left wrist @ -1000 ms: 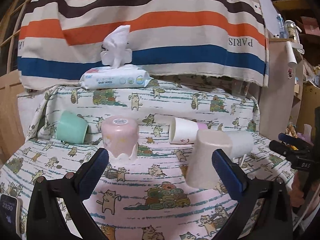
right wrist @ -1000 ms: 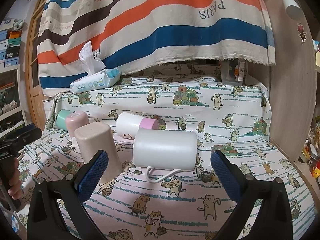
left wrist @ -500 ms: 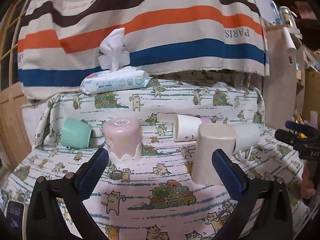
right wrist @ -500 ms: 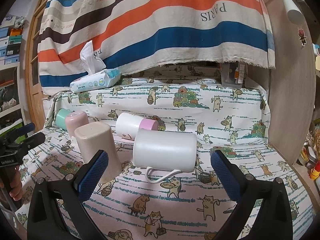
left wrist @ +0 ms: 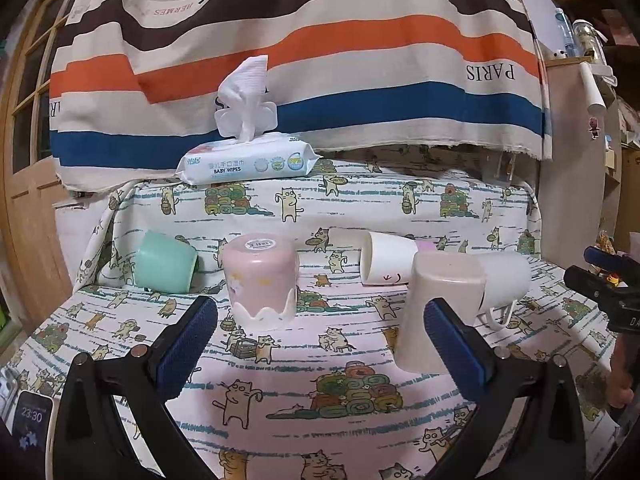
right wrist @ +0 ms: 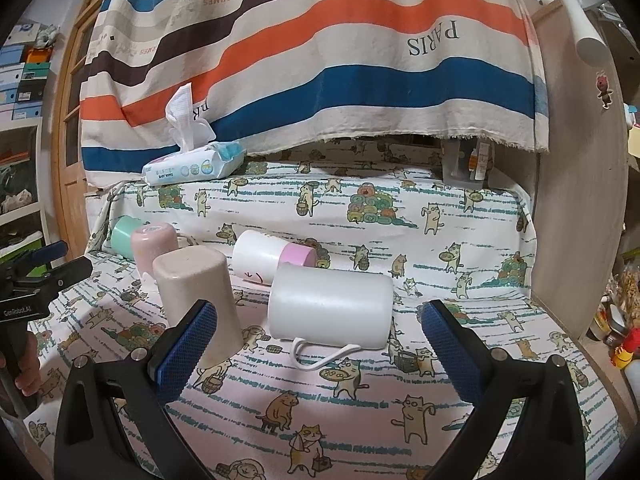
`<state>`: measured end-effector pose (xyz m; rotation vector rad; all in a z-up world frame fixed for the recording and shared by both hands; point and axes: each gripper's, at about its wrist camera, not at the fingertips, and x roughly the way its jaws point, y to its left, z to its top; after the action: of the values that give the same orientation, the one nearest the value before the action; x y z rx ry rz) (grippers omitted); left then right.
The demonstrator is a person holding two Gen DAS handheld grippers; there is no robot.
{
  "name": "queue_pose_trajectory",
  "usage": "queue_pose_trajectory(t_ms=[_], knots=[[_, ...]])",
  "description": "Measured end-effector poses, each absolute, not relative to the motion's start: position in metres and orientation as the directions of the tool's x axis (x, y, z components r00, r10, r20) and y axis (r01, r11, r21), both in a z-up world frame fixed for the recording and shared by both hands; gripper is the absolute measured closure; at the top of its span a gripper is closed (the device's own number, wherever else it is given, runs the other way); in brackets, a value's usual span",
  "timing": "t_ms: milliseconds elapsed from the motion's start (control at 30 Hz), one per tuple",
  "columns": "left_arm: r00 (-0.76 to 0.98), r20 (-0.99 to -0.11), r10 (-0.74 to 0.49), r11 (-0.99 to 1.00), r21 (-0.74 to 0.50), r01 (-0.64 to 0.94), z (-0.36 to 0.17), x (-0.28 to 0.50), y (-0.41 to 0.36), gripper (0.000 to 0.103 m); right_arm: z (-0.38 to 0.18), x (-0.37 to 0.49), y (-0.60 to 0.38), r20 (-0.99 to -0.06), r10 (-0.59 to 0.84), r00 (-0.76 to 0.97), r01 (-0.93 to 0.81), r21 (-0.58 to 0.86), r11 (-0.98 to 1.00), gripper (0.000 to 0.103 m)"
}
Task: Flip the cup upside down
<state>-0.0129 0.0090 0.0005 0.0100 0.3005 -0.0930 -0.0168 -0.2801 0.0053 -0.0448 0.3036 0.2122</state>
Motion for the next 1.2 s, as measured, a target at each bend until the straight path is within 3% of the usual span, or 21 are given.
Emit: queue_pose_trajectory(t_ms=[1200], knots=[[0.951, -0.297, -0.087, 0.996, -0.004, 0.090, 0.0003, -0.0128, 0.0095, 0.000, 0.0059, -0.0172, -0.2812, -0.298, 0.196, 0.934, -0.210, -0.014, 0.978, 0.000]])
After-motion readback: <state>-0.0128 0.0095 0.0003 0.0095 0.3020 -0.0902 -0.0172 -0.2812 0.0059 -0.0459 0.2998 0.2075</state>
